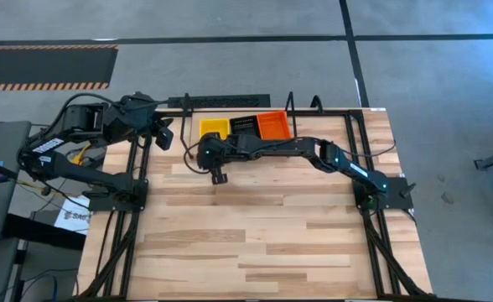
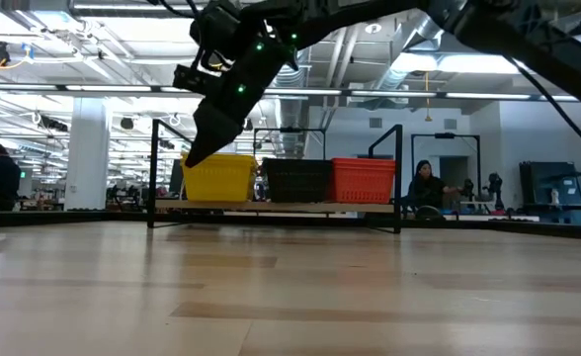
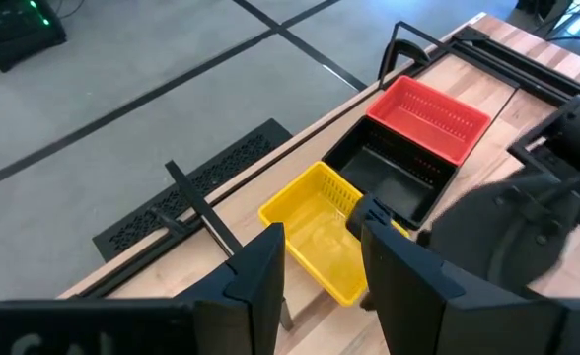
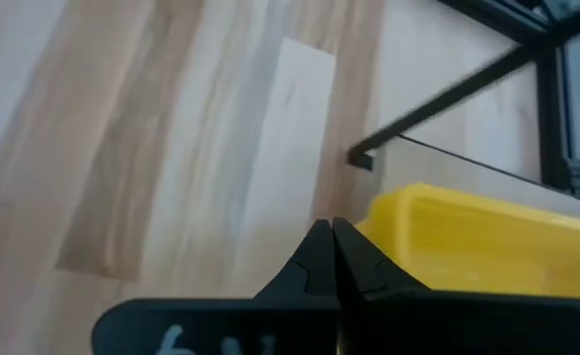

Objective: Stack baskets on shelf by color
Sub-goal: Adjust the bins on the shelf

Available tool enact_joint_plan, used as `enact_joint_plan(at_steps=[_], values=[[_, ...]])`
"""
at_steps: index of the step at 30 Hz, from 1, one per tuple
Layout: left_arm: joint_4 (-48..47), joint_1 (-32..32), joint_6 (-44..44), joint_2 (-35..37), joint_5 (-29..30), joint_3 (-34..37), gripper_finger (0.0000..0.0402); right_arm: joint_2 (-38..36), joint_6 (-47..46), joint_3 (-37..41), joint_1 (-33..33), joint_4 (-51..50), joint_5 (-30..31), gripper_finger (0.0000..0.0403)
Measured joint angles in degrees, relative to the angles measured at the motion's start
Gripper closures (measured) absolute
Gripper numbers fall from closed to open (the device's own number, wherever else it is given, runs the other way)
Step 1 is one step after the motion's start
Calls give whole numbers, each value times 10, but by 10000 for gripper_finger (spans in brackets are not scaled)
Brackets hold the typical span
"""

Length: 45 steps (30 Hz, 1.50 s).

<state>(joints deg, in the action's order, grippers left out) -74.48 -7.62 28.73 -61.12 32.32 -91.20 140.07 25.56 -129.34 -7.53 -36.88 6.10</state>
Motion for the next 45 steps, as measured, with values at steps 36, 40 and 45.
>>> enact_joint_plan(at_steps=[36,40,45], values=[[-12,0,-2,0,0,0,275,-123,-71,0,-51,-290,66,402],[-13,0,-6,0,-1,0,275,-106,-69,3,-55,-312,80,402],[-21,0,-5,0,-1,0,275,-94,-74,2,-55,-305,60,402]])
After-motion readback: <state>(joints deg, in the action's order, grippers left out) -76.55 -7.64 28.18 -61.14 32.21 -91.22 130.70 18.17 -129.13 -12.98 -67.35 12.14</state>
